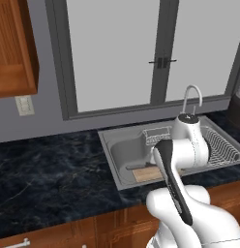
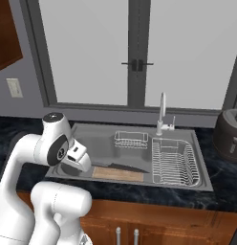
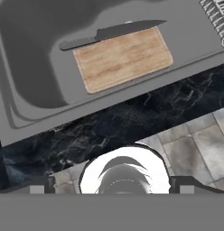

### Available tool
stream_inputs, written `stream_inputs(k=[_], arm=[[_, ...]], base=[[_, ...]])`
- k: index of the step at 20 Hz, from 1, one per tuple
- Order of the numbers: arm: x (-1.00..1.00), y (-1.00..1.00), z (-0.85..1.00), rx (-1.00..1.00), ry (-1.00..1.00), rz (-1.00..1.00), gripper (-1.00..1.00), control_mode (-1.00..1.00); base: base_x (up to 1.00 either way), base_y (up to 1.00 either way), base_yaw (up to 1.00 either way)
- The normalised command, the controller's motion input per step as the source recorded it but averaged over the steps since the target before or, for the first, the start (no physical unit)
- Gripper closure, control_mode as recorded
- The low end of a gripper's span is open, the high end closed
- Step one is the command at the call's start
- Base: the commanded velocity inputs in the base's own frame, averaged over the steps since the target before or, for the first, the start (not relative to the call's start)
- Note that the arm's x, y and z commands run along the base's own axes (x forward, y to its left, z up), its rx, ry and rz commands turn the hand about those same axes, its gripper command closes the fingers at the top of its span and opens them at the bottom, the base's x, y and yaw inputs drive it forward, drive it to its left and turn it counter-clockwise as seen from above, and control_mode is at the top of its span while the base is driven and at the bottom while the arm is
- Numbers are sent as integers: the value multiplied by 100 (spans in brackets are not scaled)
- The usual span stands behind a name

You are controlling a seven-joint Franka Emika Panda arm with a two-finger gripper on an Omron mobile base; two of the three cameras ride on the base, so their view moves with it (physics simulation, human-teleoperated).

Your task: Move the cutting board and knife to the sink. Then move spray from the cabinet to the counter.

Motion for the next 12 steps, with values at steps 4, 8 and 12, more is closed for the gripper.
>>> stream_inputs(k=[4, 8, 12], arm=[[0, 0, 0, 0, 0, 0, -100, 100], [0, 0, 0, 0, 0, 0, -100, 100], [0, 0, 0, 0, 0, 0, -100, 100]], base=[[-65, 0, 0], [-74, 0, 0], [-48, 25, 0]])
